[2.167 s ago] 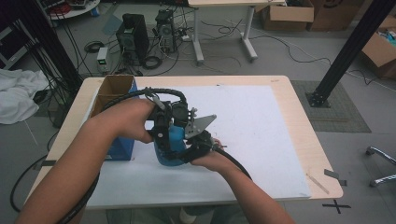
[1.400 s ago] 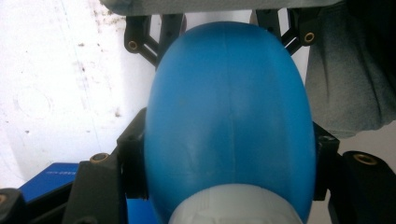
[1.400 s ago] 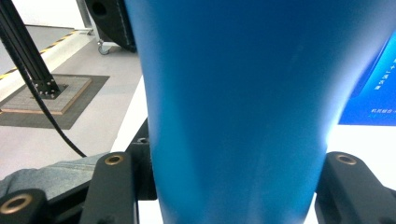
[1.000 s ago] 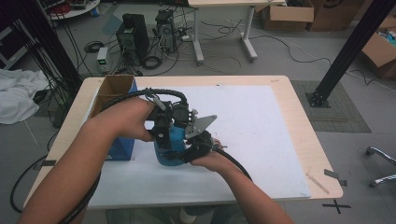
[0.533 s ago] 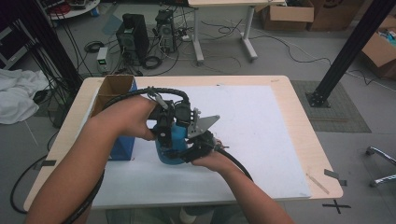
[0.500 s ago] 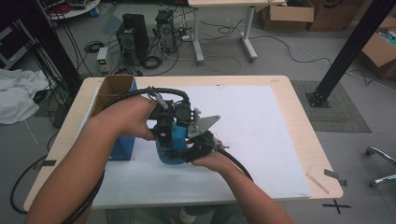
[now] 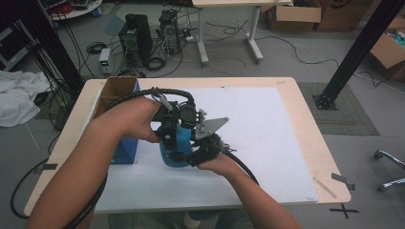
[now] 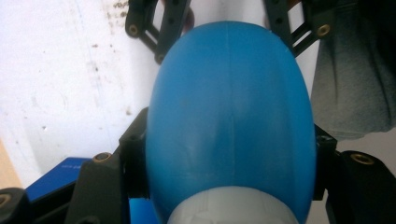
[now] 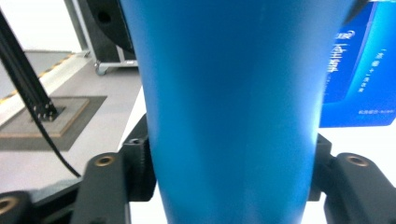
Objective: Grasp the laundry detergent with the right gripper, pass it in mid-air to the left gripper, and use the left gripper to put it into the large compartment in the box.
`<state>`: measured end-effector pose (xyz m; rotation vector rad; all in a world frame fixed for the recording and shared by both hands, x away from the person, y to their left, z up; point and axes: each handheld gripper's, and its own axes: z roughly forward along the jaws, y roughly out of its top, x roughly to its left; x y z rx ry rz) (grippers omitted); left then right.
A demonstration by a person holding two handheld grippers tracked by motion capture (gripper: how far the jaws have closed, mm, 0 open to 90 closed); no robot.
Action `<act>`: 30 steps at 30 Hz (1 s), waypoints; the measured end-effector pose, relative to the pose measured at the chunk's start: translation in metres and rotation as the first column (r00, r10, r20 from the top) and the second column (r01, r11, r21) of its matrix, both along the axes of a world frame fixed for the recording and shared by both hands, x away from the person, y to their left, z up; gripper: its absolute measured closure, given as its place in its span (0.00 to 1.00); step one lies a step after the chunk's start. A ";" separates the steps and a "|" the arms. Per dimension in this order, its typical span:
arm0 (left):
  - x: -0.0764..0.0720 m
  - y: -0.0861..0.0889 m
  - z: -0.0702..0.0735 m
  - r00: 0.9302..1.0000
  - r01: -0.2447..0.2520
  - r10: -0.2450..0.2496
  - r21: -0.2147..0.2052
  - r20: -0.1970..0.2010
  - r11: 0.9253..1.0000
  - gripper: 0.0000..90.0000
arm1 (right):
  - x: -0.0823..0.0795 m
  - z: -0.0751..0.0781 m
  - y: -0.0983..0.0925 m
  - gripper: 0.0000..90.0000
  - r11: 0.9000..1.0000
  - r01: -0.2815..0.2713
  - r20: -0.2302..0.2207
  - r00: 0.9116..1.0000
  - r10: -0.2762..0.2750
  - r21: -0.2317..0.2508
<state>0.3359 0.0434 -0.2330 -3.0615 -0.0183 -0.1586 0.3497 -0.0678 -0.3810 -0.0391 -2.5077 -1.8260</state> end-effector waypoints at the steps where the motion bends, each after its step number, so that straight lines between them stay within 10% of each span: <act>1: 0.001 0.000 0.000 1.000 0.000 0.000 -0.002 -0.004 1.000 0.43 | -0.001 0.000 0.000 0.38 1.000 0.002 0.004 1.000 -0.002 -0.006; 22: 0.005 0.010 0.011 0.999 -0.041 0.041 0.000 0.005 0.999 0.43 | 0.002 0.015 -0.019 0.15 0.997 0.003 -0.049 0.999 -0.006 -0.077; 30: 0.008 0.014 0.022 0.997 -0.071 0.070 0.009 0.014 0.997 0.43 | 0.005 0.031 -0.027 0.08 0.968 -0.092 -0.135 0.989 0.062 -0.234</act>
